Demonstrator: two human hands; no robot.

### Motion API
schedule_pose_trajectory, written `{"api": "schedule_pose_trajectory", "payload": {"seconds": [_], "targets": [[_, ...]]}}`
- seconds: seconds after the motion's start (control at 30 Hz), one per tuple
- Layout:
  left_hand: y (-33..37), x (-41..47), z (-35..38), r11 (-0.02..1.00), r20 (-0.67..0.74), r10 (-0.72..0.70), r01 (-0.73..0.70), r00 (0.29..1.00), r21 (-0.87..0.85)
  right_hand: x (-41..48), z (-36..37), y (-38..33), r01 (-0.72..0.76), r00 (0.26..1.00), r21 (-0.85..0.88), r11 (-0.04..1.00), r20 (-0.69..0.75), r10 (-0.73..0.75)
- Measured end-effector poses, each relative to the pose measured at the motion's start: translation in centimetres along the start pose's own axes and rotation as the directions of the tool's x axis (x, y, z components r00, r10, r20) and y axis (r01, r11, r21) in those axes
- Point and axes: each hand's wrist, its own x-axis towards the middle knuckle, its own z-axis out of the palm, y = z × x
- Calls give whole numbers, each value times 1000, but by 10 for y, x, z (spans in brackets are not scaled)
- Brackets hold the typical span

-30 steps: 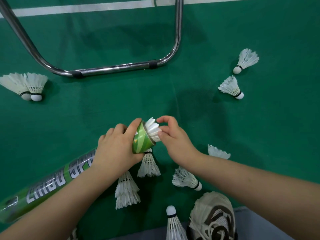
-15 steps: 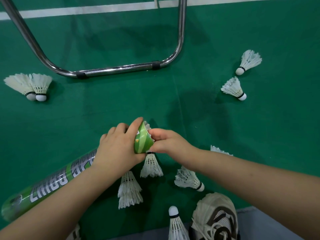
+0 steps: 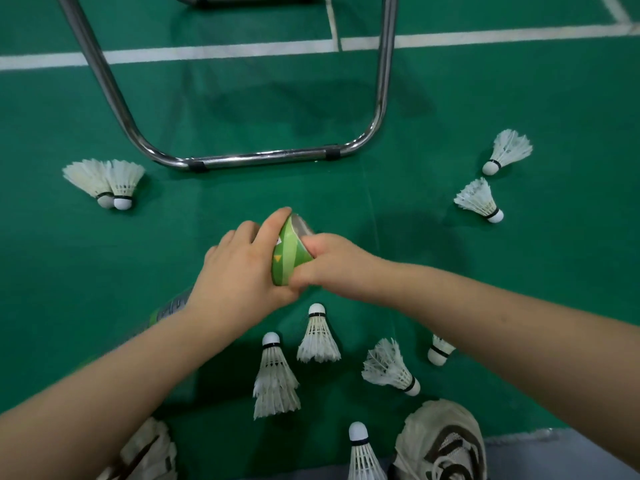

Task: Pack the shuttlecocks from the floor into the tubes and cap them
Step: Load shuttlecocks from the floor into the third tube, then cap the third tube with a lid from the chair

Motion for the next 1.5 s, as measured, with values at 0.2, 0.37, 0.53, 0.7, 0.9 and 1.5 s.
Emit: {"api": "schedule_pose_trajectory", "payload": {"seconds": [0.2,0.37,0.53,0.7,0.9,1.5], "targets": [[-6,8,-56,976,-17,13,-16,1000,-215,-23,-1,-44,288,875,-370,883,-272,-400],[-16,4,-113,955,-100,-58,26,993,-296,-24,1,-104,368,778,-491,790,-303,-551],[-33,-12,-143,919,-233,-136,35,963,-393,-23,19,-151,406,718,-603,686,-254,-648],[-48,-27,-155,891,-318,-175,12,932,-454,-26,35,-179,403,714,-694,597,-170,-679],[-53,-38,-170,856,-299,-233,49,925,-515,-25,44,-199,379,728,-758,530,-109,-676],[-64,-27,-230,802,-429,-258,-56,866,-595,-21,46,-259,448,509,-778,440,-183,-841]]}}
